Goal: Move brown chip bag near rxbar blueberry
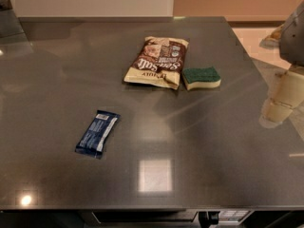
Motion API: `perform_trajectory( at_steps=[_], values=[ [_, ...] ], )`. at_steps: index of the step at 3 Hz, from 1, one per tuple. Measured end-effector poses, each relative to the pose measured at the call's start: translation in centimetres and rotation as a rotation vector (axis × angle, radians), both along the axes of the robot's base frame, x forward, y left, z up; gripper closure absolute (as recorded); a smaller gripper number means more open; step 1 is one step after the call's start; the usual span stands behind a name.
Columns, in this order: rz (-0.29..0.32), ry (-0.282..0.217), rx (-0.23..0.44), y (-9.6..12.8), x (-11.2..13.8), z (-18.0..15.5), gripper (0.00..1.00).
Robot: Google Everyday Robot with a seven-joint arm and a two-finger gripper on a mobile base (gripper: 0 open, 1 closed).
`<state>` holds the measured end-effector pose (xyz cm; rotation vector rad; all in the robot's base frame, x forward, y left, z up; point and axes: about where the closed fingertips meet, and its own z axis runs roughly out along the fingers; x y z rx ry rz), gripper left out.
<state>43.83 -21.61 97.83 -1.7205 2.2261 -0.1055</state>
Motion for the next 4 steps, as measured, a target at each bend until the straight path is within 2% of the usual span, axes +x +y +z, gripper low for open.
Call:
perform_trajectory(
  at_steps=[1, 2, 3, 4],
  values=[
    [0.0, 0.0, 0.0, 0.0, 0.0, 0.0, 0.0],
    [-0.008, -0.008, 0.016, 0.5, 1.7, -0.1, 0.0],
    [-0.021, -0.018, 0.058, 1.6, 4.5, -0.8, 0.0],
    [-0.009, -0.028, 0.101, 3.6, 7.7, -2.0, 0.0]
  ],
)
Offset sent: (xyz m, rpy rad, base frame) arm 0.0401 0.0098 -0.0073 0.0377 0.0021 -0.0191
